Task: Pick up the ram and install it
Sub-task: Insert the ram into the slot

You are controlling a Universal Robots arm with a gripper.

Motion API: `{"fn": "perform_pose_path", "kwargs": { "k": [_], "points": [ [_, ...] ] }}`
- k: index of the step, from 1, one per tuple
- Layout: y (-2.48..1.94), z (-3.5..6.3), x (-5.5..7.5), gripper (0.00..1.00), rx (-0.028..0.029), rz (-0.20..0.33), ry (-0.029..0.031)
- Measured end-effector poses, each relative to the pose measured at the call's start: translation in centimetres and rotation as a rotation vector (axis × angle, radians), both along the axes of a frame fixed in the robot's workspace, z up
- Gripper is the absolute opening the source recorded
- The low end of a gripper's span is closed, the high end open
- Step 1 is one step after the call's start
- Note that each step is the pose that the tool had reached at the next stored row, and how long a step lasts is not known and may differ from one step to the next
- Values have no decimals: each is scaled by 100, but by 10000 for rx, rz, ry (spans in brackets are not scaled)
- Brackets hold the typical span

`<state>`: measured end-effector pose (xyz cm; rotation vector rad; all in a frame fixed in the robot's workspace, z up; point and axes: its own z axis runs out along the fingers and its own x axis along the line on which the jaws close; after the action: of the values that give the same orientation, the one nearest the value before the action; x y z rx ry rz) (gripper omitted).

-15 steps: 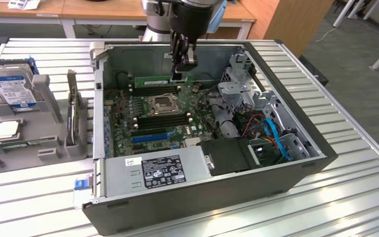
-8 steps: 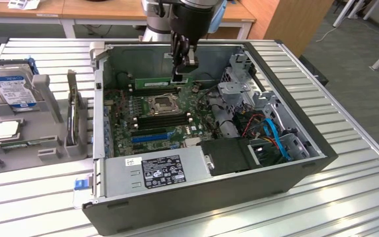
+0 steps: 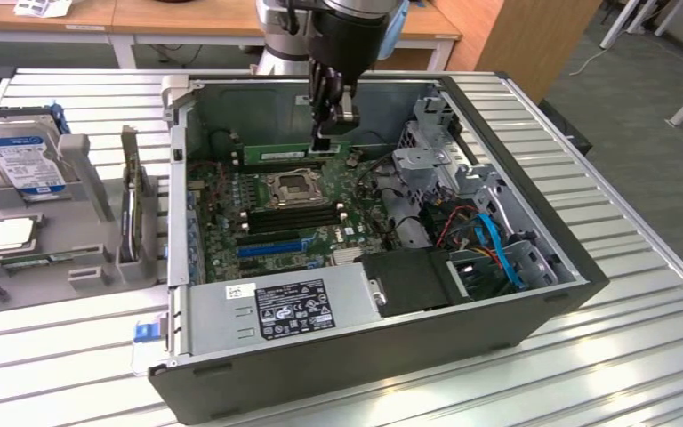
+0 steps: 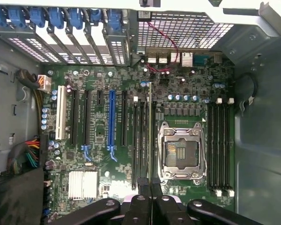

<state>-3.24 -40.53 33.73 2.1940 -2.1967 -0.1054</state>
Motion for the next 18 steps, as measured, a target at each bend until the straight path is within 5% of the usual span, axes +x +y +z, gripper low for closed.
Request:
{"fn": "perform_pose_path", "kwargs": {
  "k": [10, 18],
  "points": [
    [-16, -6, -1, 12, 3, 0, -2],
    [-16, -120, -1, 12, 44, -1, -2]
  ]
}}
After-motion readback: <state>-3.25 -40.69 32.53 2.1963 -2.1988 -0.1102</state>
